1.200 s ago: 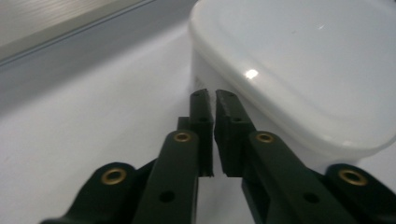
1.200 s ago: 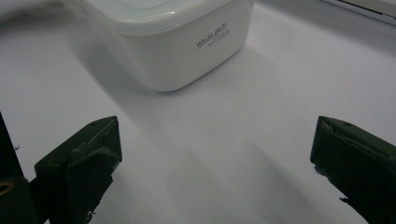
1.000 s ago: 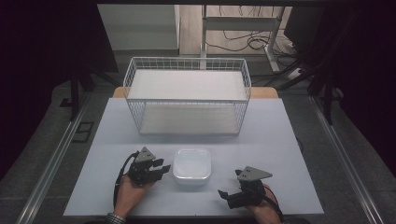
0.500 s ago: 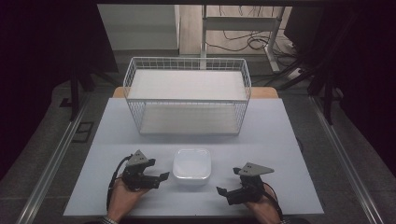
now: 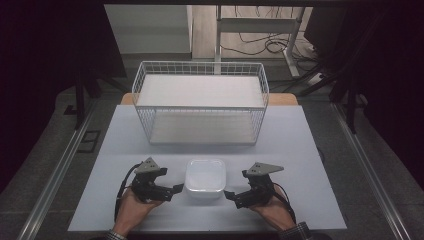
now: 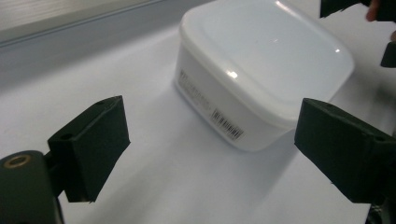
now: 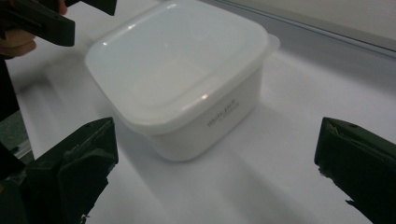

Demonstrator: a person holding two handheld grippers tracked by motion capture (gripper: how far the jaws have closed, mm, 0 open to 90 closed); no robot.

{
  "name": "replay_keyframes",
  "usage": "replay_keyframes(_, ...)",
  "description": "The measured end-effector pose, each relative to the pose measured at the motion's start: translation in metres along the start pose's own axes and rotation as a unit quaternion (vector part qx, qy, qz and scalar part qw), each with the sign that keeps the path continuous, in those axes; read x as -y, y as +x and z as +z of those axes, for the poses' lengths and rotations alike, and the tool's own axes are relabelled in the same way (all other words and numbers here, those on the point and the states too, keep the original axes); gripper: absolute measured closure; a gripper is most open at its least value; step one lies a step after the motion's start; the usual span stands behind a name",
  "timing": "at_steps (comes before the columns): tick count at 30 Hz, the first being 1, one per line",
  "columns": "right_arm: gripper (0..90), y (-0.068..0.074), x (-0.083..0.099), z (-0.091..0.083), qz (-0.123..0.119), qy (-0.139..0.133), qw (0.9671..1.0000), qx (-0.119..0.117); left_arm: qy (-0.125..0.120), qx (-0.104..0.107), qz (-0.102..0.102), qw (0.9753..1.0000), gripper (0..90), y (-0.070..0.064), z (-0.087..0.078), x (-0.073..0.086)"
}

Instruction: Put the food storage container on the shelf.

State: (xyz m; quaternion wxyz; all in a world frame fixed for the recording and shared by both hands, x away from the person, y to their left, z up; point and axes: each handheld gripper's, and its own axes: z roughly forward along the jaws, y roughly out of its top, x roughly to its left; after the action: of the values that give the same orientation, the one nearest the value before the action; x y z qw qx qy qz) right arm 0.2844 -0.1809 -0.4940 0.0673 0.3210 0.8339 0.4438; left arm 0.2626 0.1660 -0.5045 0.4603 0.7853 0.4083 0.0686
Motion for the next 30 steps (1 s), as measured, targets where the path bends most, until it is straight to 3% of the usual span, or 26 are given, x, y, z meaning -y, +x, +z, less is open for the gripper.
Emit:
replay_keyframes(8, 6.6, 0.005, -0.021, 0.004, -0.010, 0.020, 0.9997, 0.000, -0.008, 0.006, 0.016, 0.9998, 13.6, -0.004, 0.008, -0.015)
replay_keyframes(13, 12.5, 0.009, -0.034, 0.018, -0.041, 0.028, 0.9988, -0.002, 0.012, 0.004, 0.028, 0.9995, 13.7, -0.006, 0.017, -0.023)
replay_keyframes(19, 13.9, 0.011, -0.046, 0.031, -0.040, 0.035, 0.9986, -0.002, 0.014, -0.002, 0.040, 0.9991, 13.6, -0.006, 0.027, -0.036)
replay_keyframes(24, 13.2, 0.004, -0.050, 0.039, -0.023, 0.041, 0.9989, -0.003, 0.024, -0.015, 0.037, 0.9989, 8.9, -0.004, 0.040, -0.029)
replay_keyframes(30, 10.3, -0.003, -0.041, 0.045, -0.002, 0.050, 0.9987, -0.007, 0.020, 0.022, 0.018, 0.9994, 9.1, -0.003, 0.042, -0.024)
